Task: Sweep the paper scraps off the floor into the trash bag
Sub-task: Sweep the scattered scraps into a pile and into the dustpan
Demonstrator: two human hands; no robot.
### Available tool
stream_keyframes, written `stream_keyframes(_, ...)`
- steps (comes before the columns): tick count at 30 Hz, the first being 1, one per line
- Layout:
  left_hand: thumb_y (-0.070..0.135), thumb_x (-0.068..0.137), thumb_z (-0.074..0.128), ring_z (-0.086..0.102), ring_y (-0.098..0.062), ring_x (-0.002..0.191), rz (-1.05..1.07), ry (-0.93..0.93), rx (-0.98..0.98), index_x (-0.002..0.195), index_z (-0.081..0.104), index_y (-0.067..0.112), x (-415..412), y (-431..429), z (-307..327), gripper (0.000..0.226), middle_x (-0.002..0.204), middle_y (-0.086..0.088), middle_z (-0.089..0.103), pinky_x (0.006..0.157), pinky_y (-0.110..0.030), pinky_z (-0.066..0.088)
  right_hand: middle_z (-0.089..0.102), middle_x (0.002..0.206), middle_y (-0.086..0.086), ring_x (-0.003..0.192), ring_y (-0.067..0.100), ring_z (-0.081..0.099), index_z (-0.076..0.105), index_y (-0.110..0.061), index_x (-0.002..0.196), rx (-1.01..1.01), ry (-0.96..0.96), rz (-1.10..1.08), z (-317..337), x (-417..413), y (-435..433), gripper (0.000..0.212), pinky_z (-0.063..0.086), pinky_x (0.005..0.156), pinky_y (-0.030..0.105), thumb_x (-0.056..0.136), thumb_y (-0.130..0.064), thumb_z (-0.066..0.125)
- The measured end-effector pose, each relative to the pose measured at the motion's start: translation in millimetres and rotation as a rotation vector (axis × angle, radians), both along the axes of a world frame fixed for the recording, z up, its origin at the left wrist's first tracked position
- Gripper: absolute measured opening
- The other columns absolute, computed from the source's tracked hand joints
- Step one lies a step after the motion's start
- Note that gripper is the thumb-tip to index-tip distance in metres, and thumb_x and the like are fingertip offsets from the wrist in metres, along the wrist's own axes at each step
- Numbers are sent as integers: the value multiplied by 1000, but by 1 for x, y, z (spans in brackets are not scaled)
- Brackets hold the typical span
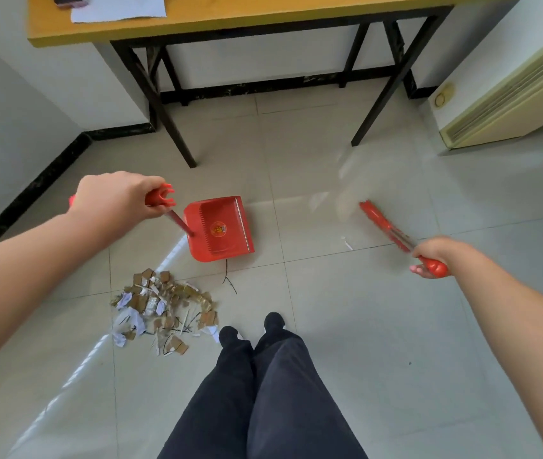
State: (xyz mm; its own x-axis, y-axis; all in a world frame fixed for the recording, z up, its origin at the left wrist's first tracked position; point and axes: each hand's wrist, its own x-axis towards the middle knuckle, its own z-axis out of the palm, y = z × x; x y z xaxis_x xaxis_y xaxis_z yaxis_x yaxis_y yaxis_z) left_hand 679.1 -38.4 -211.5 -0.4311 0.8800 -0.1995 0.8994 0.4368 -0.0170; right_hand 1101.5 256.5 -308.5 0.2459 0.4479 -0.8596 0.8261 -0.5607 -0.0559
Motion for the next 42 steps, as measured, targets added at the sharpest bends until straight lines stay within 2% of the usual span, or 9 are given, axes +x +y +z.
stream_keyframes(4, 51, 84, 63, 63, -28, 71, -8, -33, 28, 92, 62, 26, 6, 12, -3, 26, 73, 2, 64, 57, -33, 52, 48, 41, 7, 24, 13, 53, 44, -4, 82, -82, 55, -72, -20, 5, -20, 19, 39, 26, 16, 97, 3, 35)
stream_keyframes(8, 45, 83, 68, 64, -27, 76, -29, -57, 61, 94, 65, 25, 0, 12, -2, 23, 74, 4, 62, 56, -29, 47, 45, 59, 10, 18, 11, 36, 46, -1, 69, -75, 15, -54, -28, -17, -60, 23, 36, 27, 14, 85, 14, 36)
stream_keyframes(12, 44, 81, 71, 57, -21, 72, -38, -73, 96, 91, 64, 30, -22, -4, -6, 19, 71, 10, 58, 55, -27, 44, 48, 56, 12, 27, 16, 38, 51, 1, 73, -3, 32, -84, -31, -60, -111, 19, 39, 30, 18, 74, 19, 44)
stream_keyframes(18, 42, 81, 72, 51, -17, 73, -61, -119, 146, 96, 67, 27, -72, -67, 2, 22, 71, 9, 56, 53, -24, 31, 43, 53, 10, 41, 16, 34, 43, 0, 66, -45, 90, -27, -15, -153, -240, 22, 34, 40, 19, 79, 18, 40)
stream_keyframes(23, 45, 81, 71, 63, -25, 82, -73, -101, 142, 96, 68, 27, -130, -163, 14, 25, 80, 4, 68, 58, -28, 42, 43, 57, 11, 41, 15, 33, 45, 2, 74, -103, 125, 59, -4, -224, -360, 18, 31, 32, 14, 78, 19, 39)
stream_keyframes(27, 45, 80, 72, 63, -26, 86, 43, -132, 162, 94, 67, 28, -174, -233, 26, 22, 80, 5, 65, 62, -30, 41, 49, 50, 12, 37, 17, 41, 45, 2, 70, -167, 151, 208, 13, -275, -435, 14, 39, 43, 24, 79, 12, 43)
stream_keyframes(30, 46, 78, 74, 65, -28, 87, 101, -133, 146, 91, 67, 29, -201, -282, 26, 22, 84, 2, 70, 65, -32, 48, 44, 27, 3, 20, 10, 38, 46, 0, 73, -214, 187, 217, 24, -303, -473, 16, 35, 34, 17, 85, 8, 41)
stream_keyframes(35, 44, 79, 74, 66, -26, 83, 110, -119, 120, 90, 66, 30, -227, -356, 23, 20, 83, 4, 72, 60, -30, 48, 43, 36, 2, 20, 11, 32, 49, -2, 82, -250, 213, 148, 33, -313, -505, 12, 30, 33, 11, 89, 6, 44)
stream_keyframes(42, 42, 80, 74, 65, -27, 77, 206, -71, 164, 91, 69, 28, -231, -450, 40, 18, 77, 3, 70, 54, -27, 41, 43, 52, 7, 42, 14, 35, 50, -6, 86, -197, 173, 208, 51, -288, -525, 10, 29, 42, 18, 86, 4, 48)
